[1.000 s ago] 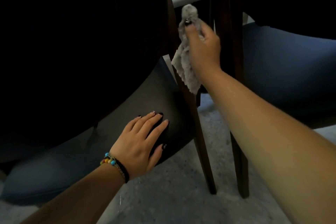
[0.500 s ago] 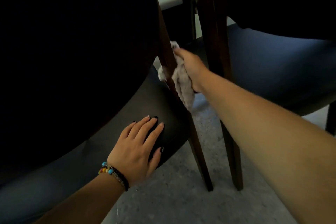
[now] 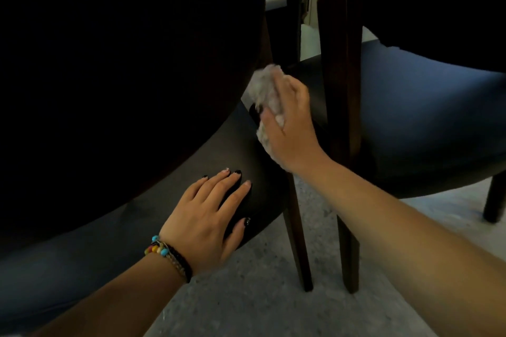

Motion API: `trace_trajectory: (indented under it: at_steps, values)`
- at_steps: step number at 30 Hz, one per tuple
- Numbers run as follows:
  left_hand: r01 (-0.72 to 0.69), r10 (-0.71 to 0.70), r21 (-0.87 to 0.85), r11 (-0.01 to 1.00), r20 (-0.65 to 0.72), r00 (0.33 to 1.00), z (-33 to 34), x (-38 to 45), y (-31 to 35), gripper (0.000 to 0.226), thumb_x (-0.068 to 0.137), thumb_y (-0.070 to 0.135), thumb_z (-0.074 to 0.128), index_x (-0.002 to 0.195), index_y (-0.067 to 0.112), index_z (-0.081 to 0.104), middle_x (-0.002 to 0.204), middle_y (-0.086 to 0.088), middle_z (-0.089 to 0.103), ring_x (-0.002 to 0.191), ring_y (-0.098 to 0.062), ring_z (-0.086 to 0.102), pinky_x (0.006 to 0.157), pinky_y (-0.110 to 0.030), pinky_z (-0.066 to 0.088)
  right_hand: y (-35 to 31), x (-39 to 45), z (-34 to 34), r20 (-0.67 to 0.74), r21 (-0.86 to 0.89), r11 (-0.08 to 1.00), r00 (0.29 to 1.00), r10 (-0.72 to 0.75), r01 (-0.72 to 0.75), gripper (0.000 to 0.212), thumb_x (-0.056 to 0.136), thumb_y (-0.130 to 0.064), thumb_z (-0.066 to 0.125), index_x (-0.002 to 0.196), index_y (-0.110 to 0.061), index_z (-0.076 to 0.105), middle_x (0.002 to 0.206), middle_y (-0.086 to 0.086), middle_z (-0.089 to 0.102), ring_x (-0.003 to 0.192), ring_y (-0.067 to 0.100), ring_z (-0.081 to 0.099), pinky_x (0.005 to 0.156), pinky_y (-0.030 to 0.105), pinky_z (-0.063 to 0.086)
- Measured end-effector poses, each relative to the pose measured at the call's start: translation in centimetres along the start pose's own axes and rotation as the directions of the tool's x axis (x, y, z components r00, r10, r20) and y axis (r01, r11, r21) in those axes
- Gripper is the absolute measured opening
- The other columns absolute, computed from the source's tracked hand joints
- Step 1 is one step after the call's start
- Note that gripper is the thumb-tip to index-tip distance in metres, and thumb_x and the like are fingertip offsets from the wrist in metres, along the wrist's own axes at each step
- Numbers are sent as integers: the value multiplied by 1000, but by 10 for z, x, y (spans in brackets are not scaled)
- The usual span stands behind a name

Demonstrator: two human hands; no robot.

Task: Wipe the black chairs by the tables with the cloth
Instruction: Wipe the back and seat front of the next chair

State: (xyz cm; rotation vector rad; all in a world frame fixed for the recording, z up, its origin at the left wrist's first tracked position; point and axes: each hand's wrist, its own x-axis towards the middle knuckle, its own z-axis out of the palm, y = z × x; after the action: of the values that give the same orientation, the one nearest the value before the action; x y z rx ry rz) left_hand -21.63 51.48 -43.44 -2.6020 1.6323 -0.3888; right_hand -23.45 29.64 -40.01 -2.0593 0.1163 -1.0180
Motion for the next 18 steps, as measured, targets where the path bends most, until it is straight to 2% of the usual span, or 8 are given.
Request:
trace_trajectory:
  at_steps: [1,2,4,7,10,14,18]
  values:
    - [3,-3,-4,1000,2,1000,0,0,0,60,90,47,40,141,17,48,142,-8,50,134,-27,44,107,-44,39,4,-5,-2,85,-213,971,992,-94,110,52,97,-11,54,146,-15,38,147,14,26,138,8,29,110,23,35]
    - [4,-4,-8,1000,4,1000,0,1,0,60,90,47,40,141,18,48,142,-8,50,134,-26,44,107,-45,39,5,-9,-5,155,-370,909,977,-146,194,56,96,-12,56,148,-12,37,151,22,21,143,26,24,114,34,33]
    - [5,-5,-17,1000,9,1000,-1,1,0,60,90,47,40,141,18,48,142,-7,50,134,-26,45,107,-45,39,5,-7,-7,219,-507,828,965,-145,239,55,96,-14,57,148,-12,38,152,29,19,142,41,24,112,43,38]
    - [5,-5,-19,1000,6,1000,-2,1,0,60,90,47,40,141,18,48,142,-8,50,133,-26,45,107,-45,40,-1,8,-5,253,-549,807,963,-88,218,51,97,-18,53,146,-18,42,153,26,18,133,42,37,98,44,50]
    - [12,-12,-9,1000,4,1000,-1,1,1,60,89,48,40,141,19,48,142,-7,50,133,-26,45,107,-44,39,-2,15,2,161,-550,815,981,-111,182,47,94,-18,56,140,-16,50,150,27,27,124,42,47,89,43,54]
    - [9,-9,-14,1000,-3,1000,0,1,0,60,89,46,41,141,17,49,142,-9,50,133,-27,45,106,-45,40,5,-12,17,42,-476,876,997,-65,77,43,92,-14,59,135,-16,56,148,25,32,126,40,45,94,41,48]
    - [17,-17,2,1000,4,1000,-1,0,1,60,89,47,40,141,18,49,141,-8,50,133,-26,46,107,-43,37,16,-40,13,135,-422,906,990,27,33,47,92,-14,60,138,-21,54,153,19,25,134,35,39,102,43,47]
